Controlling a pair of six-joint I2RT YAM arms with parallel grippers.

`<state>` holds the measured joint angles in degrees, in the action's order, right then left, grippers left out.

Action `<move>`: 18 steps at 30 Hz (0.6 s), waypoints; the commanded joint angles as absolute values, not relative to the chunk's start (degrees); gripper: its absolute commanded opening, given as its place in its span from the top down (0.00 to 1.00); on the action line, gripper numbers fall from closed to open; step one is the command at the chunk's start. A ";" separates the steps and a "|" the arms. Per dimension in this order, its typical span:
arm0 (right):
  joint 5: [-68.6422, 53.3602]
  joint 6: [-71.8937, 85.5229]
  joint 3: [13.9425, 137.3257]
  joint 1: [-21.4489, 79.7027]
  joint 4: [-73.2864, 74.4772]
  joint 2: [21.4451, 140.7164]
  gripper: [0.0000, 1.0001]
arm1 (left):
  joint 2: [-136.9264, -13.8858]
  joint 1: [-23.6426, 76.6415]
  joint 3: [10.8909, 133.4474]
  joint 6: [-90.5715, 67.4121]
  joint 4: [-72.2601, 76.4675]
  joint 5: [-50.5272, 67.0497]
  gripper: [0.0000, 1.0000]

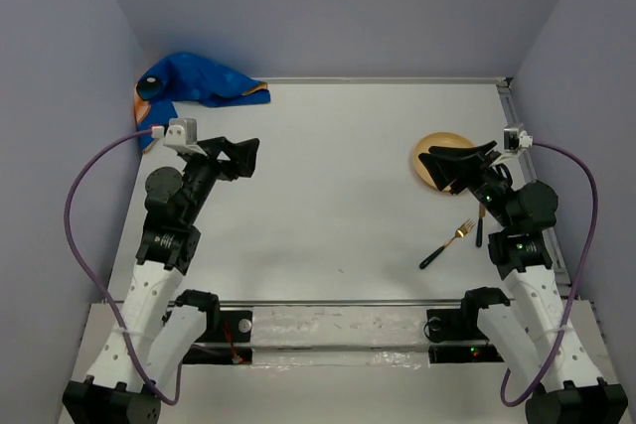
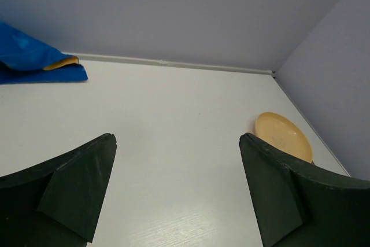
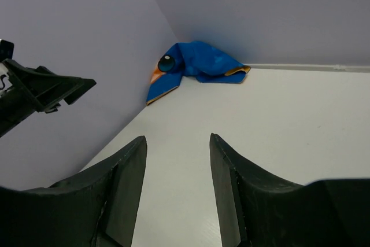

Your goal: Set the dinner table for one person

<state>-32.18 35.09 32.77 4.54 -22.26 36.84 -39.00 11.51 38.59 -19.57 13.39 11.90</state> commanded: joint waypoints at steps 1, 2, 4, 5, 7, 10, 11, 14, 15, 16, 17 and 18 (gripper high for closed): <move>-32.52 34.98 33.05 4.31 -23.56 36.12 0.47 | -42.44 11.25 43.15 -18.63 14.15 9.50 0.01; -32.17 34.98 33.13 4.31 -23.21 36.21 0.47 | -43.41 11.25 44.20 -18.72 13.80 7.49 0.01; -30.94 34.20 33.05 5.09 -22.76 36.04 0.46 | -46.75 11.25 45.52 -19.07 13.71 5.72 0.01; -29.98 33.67 32.96 5.10 -22.33 35.77 0.46 | -49.19 11.25 46.57 -19.33 14.32 4.49 0.01; -28.31 32.35 33.31 5.80 -20.66 35.16 0.46 | -52.71 11.25 48.42 -21.34 14.94 0.73 0.01; -27.16 31.82 33.66 5.80 -19.60 34.80 0.46 | -62.81 11.25 56.31 -22.32 11.70 -5.17 0.01; -26.98 31.56 33.75 5.80 -19.43 34.80 0.46 | -65.36 11.16 58.25 -22.67 11.25 -8.32 0.01; -26.72 31.20 33.84 5.80 -19.16 35.24 0.46 | -75.21 9.15 64.41 -23.90 12.74 -8.78 0.01; -26.63 31.03 34.01 5.80 -18.90 35.42 0.46 | -79.58 8.53 65.29 -24.86 13.18 -9.05 0.01; -26.46 30.85 34.10 5.80 -18.64 35.94 0.46 | -81.80 6.70 66.17 -26.87 14.23 -8.44 0.01; -26.46 30.85 34.10 5.80 -18.55 36.21 0.46 | -83.83 5.72 67.83 -28.03 14.59 -8.52 0.01; -26.72 30.85 34.19 5.80 -18.37 36.47 0.46 | -87.85 4.84 68.55 -29.60 15.02 -8.79 0.01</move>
<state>-27.62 32.38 32.77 5.32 -18.44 35.77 -80.31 8.43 64.51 -24.34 12.40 -4.93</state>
